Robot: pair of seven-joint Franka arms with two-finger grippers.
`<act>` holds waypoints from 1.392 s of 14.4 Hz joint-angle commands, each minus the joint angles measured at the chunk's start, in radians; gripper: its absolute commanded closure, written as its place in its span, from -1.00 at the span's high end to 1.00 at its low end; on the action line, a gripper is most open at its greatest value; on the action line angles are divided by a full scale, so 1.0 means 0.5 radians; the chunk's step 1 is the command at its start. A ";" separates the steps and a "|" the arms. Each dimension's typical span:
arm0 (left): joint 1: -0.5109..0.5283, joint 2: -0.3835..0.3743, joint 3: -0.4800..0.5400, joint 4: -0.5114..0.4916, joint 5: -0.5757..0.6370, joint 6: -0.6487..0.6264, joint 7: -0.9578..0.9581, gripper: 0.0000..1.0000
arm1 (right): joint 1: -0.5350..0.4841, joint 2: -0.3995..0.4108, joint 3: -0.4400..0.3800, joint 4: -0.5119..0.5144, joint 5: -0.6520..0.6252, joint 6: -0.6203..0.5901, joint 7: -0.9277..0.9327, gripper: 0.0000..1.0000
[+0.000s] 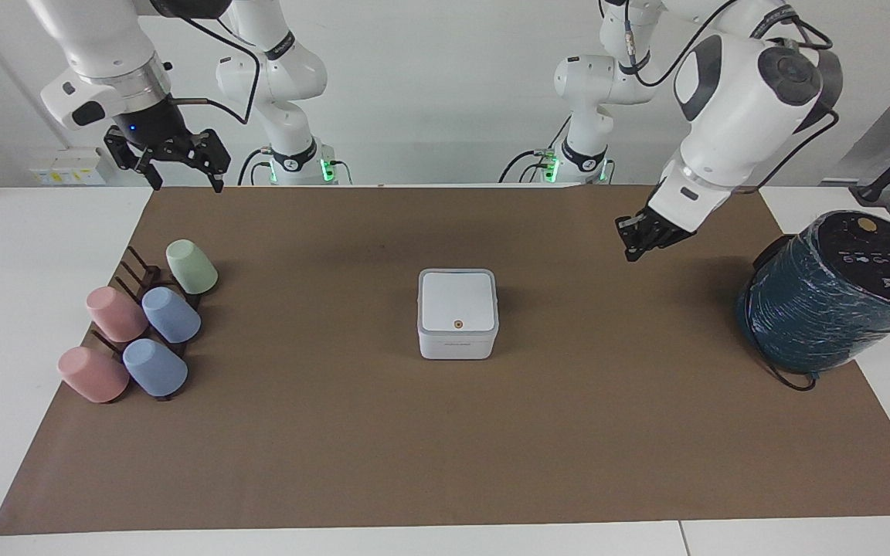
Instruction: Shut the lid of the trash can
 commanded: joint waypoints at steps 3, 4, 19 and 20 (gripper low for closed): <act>0.053 -0.137 0.000 -0.153 0.108 -0.025 0.073 0.63 | -0.008 -0.023 0.004 -0.007 0.014 -0.012 -0.052 1.00; 0.066 -0.147 0.003 -0.159 0.108 -0.025 0.122 0.66 | -0.008 -0.023 0.004 -0.007 0.014 -0.012 -0.052 1.00; 0.121 -0.177 0.000 -0.282 0.105 0.306 0.202 1.00 | -0.008 -0.023 0.004 -0.007 0.014 -0.012 -0.052 1.00; 0.133 -0.177 0.006 -0.282 0.105 0.324 0.202 1.00 | -0.008 -0.023 0.004 -0.007 0.014 -0.012 -0.052 1.00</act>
